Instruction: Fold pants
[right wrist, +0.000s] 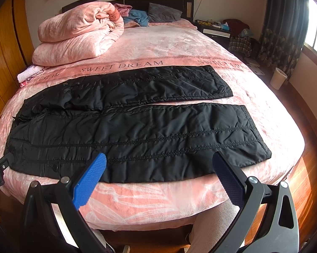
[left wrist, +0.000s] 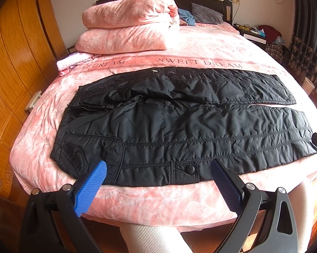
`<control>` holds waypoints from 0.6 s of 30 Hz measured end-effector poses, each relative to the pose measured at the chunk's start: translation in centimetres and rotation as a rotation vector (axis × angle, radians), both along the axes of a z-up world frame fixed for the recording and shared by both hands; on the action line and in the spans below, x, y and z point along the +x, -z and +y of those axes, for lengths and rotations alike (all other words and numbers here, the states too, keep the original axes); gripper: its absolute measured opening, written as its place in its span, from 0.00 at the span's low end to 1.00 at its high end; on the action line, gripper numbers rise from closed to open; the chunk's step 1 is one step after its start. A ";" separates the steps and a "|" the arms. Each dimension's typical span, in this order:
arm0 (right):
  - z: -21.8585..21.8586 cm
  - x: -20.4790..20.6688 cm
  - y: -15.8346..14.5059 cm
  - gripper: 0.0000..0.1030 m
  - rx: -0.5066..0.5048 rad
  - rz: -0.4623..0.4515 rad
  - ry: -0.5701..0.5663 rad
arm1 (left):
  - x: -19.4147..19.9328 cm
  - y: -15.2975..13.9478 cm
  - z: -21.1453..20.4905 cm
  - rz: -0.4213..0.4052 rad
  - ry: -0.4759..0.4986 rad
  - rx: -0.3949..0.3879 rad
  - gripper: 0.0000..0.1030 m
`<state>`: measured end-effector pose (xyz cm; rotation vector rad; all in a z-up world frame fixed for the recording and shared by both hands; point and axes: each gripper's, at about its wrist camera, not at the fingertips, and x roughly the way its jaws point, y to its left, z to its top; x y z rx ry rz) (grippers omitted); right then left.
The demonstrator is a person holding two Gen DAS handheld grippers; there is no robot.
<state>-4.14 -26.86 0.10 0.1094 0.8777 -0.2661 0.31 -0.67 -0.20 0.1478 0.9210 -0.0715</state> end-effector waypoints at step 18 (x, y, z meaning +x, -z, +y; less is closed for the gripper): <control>-0.2 0.7 0.9 0.98 -0.004 0.019 -0.005 | 0.8 0.8 0.0 0.031 0.017 -0.035 0.96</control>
